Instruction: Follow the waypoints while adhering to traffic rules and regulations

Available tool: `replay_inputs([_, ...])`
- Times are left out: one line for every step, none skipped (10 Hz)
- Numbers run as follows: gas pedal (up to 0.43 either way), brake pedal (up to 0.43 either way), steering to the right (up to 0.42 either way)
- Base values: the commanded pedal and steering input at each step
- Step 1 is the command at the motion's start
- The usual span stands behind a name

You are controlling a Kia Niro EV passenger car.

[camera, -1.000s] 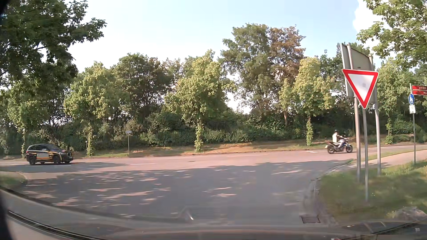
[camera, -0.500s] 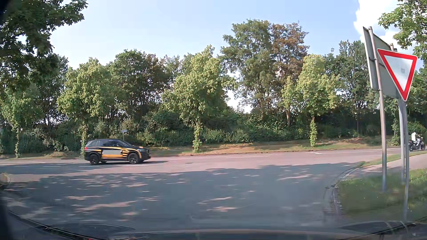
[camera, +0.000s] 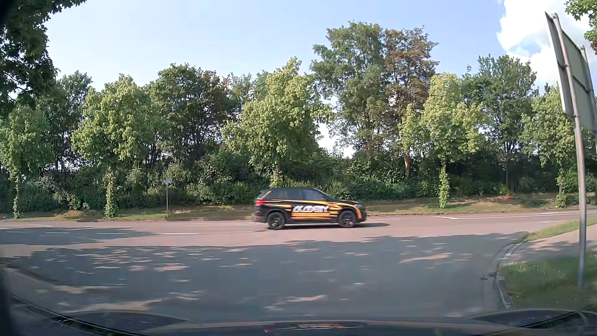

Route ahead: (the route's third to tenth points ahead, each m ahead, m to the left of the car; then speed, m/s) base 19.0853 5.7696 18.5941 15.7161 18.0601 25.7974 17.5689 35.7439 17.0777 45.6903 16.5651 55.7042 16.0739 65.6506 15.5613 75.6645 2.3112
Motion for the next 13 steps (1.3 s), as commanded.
replay_inputs([0.0, 0.104, 0.003])
replay_inputs([0.0, 0.11, 0.004])
replay_inputs([0.0, 0.11, 0.003])
replay_inputs([0.0, 0.11, 0.004])
replay_inputs([0.0, 0.104, 0.005])
replay_inputs([0.0, 0.104, 0.004])
replay_inputs([0.0, 0.098, 0.006])
replay_inputs([0.0, 0.098, 0.007])
replay_inputs([0.0, 0.104, 0.007])
replay_inputs([0.0, 0.104, 0.007])
replay_inputs([0.0, 0.098, 0.007])
replay_inputs([0.0, 0.098, 0.006])
replay_inputs([0.0, 0.104, 0.006])
